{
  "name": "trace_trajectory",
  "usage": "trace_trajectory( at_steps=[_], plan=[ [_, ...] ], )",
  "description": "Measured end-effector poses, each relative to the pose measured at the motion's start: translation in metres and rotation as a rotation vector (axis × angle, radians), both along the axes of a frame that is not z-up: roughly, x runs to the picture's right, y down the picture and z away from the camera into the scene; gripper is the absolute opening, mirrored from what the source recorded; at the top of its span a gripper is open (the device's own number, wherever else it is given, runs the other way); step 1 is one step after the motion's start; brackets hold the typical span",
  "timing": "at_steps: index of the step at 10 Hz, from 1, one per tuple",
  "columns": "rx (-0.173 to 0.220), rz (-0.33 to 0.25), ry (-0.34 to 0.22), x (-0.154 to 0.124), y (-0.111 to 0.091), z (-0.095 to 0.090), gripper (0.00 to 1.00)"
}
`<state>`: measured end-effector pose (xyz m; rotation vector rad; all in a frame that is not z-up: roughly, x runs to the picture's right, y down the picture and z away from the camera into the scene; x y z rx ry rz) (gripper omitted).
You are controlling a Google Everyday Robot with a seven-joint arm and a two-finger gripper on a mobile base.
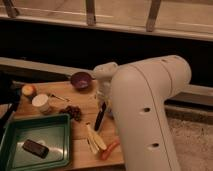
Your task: Wipe table surface with brush
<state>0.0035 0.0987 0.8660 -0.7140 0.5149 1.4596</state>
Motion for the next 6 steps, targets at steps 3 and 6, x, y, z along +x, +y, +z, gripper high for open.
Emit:
trace_trajectory(
  at_steps=[3,6],
  plan=[
    [0.021,-0.017,-0.045,-0.010,-0.013,0.006,0.00],
    [0.040,-0.005,-0.148,-0.061,-0.028,0.012,0.00]
  ],
)
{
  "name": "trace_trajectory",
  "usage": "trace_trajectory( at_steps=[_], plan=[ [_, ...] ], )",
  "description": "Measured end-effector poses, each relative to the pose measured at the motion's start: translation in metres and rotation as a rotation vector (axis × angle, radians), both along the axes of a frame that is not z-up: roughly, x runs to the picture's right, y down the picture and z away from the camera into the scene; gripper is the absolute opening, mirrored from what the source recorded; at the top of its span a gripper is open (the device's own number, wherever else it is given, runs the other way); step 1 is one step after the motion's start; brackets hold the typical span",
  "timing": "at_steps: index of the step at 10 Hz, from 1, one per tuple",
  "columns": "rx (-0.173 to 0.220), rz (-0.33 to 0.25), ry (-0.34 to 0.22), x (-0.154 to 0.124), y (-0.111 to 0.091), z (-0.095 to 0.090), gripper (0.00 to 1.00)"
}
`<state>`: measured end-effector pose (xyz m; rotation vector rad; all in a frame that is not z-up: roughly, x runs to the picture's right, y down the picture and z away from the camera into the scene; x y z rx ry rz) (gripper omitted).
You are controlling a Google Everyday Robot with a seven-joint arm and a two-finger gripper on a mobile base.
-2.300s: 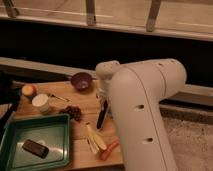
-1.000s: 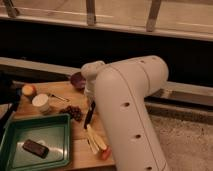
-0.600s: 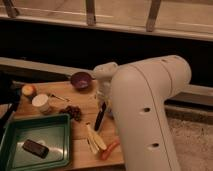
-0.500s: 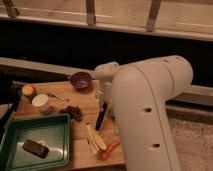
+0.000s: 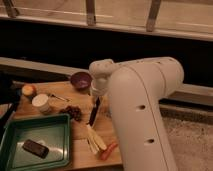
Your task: Wipe table surface with brush
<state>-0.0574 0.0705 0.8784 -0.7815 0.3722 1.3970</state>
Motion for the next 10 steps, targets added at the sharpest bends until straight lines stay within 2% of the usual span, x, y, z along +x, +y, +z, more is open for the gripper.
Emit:
trace_trajectory(
  at_steps=[1,2,5,8,10],
  plan=[
    [0.006,0.012,-0.033,-0.024,-0.004,0.002,0.00],
    [0.009,0.020,-0.047,-0.035,-0.005,0.001,0.00],
    [0.003,0.053,-0.052,-0.046,0.005,-0.006,0.00],
    [0.004,0.092,0.005,-0.013,0.019,-0.021,0.00],
    [0.016,0.107,0.043,0.033,0.024,-0.032,0.00]
  ],
)
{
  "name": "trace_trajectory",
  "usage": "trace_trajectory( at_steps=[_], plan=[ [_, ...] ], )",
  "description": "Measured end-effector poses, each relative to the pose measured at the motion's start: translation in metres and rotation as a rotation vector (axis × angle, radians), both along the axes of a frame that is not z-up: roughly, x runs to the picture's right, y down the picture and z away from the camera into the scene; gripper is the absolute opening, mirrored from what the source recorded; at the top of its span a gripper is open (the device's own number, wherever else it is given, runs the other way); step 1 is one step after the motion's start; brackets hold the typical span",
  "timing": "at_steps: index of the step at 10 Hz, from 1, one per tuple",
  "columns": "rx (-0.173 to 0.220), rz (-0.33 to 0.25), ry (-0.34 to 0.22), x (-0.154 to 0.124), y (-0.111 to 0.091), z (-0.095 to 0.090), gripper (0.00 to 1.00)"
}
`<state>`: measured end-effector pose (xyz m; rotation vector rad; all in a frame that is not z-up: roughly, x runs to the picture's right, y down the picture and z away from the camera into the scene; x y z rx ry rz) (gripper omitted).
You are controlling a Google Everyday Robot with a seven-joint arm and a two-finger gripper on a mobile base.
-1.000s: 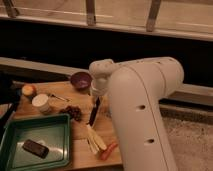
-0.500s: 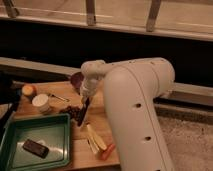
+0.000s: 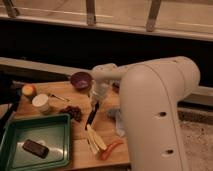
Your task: Wipe table surface with brush
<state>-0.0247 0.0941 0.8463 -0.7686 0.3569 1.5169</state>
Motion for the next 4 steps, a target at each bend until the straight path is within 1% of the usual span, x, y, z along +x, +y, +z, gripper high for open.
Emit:
trace_trajectory(
  at_steps=[2,4],
  plan=[
    [0.007,-0.010,-0.004,0.016,-0.001,-0.002,0.00],
    [0.007,-0.020,-0.015,0.020,-0.002,-0.001,0.00]
  ],
)
